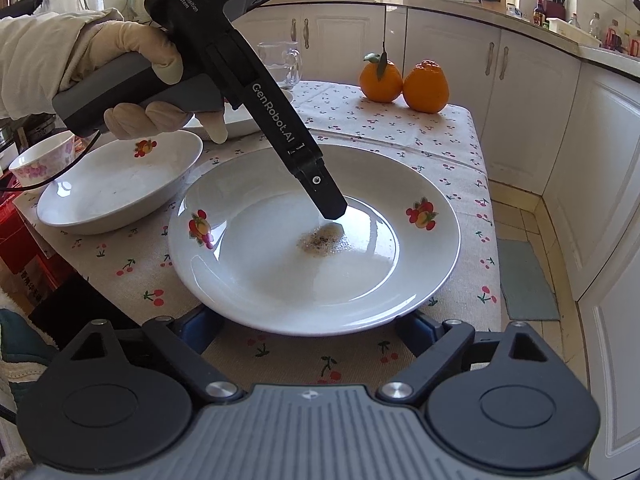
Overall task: Organize plates and bowls
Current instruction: 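Close the left tool on the rim of the stained white plate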
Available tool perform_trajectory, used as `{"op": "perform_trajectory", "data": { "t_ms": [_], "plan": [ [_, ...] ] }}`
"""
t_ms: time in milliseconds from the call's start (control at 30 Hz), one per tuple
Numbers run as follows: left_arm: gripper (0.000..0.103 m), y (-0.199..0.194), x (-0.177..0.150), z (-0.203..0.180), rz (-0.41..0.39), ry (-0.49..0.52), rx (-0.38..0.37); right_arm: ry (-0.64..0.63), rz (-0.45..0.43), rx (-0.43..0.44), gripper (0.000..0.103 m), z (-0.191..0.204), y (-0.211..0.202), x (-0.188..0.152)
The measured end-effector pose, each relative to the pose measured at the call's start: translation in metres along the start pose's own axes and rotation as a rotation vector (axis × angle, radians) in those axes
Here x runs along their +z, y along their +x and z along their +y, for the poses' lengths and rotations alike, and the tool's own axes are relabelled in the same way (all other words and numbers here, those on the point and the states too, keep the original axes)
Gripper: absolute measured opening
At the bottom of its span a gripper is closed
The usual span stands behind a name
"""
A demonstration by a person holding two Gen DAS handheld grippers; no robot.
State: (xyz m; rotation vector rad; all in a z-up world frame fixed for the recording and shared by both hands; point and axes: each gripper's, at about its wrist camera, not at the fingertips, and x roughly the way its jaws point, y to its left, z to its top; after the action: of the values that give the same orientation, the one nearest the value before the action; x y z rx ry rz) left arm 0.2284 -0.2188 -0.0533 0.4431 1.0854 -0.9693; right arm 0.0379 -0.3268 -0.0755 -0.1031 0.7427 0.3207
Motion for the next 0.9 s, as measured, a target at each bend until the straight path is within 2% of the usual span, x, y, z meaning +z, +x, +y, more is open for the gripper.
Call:
{"op": "perform_trajectory", "data": {
  "t_ms": [367,900],
  "plan": [
    [0.071,-0.010,0.003,0.005,-0.034,-0.005,-0.006,-0.011,0.031,0.008,0.094,-0.003,0.002,0.012],
    [0.071,0.005,0.044,0.047,-0.086,-0.055,0.028,-0.059,0.030,0.018,0.094,-0.041,0.040,0.051]
  ]
}}
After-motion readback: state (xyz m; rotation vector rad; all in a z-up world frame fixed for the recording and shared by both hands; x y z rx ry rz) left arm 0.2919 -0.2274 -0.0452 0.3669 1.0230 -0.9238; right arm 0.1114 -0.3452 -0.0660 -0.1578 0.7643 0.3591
